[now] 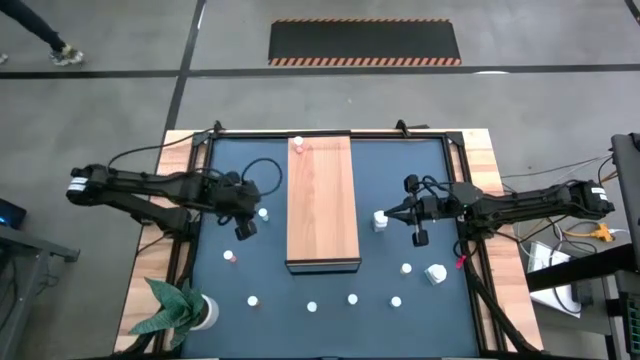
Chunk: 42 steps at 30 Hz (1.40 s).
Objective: Pick and place medicine bottles onto shelf by color
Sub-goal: Put the light blue pill bottle aligned with the pink pill bottle on the shelf
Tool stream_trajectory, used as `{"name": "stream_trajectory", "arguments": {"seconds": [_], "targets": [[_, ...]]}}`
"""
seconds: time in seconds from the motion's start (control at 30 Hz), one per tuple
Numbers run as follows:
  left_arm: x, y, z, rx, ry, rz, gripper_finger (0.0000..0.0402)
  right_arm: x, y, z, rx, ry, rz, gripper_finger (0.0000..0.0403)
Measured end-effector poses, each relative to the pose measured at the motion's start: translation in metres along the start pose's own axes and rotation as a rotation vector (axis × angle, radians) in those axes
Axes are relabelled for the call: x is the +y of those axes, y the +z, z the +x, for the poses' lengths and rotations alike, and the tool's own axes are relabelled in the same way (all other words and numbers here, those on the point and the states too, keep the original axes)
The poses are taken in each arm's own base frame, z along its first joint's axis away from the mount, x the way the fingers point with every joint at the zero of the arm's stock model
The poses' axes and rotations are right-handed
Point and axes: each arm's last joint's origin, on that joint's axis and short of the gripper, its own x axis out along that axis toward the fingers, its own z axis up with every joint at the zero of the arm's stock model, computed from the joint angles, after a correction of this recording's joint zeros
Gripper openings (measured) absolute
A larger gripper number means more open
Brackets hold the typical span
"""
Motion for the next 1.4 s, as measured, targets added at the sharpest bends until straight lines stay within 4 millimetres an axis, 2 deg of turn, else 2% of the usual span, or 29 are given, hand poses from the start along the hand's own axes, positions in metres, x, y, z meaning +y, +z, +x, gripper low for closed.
{"name": "stream_trajectory", "arguments": {"seconds": [0.17, 0.3, 0.43, 0.67, 1.13, 1.4], "targets": [[-0.003, 0.001, 0.014, 0.032, 0.081, 0.033, 0.0192, 0.0, 0.0, 0.0, -0.001, 0.0, -0.015, 0.0009], [-0.007, 0.0, 0.03, 0.063, 0.093, 0.089, 0.0222, 0.0, 0.0, 0.0, 0.0, 0.0, -0.017, 0.0009], [-0.009, -0.006, 0.047, 0.086, 0.103, 0.109, 0.0225, 0.0, 0.0, 0.0, 0.002, 0.001, -0.017, 0.0009], [-0.008, -0.014, 0.065, 0.07, 0.119, 0.101, 0.0225, 0.0, -0.001, 0.0, 0.012, 0.003, -0.016, 0.0009], [-0.008, -0.03, 0.089, -0.014, 0.095, 0.073, 0.0225, 0.0, -0.002, 0.0, 0.017, 0.004, -0.022, 0.0009], [-0.008, -0.032, 0.091, -0.008, 0.098, 0.074, 0.022, 0.0, -0.002, 0.0, 0.017, 0.004, -0.023, 0.0009]]}}
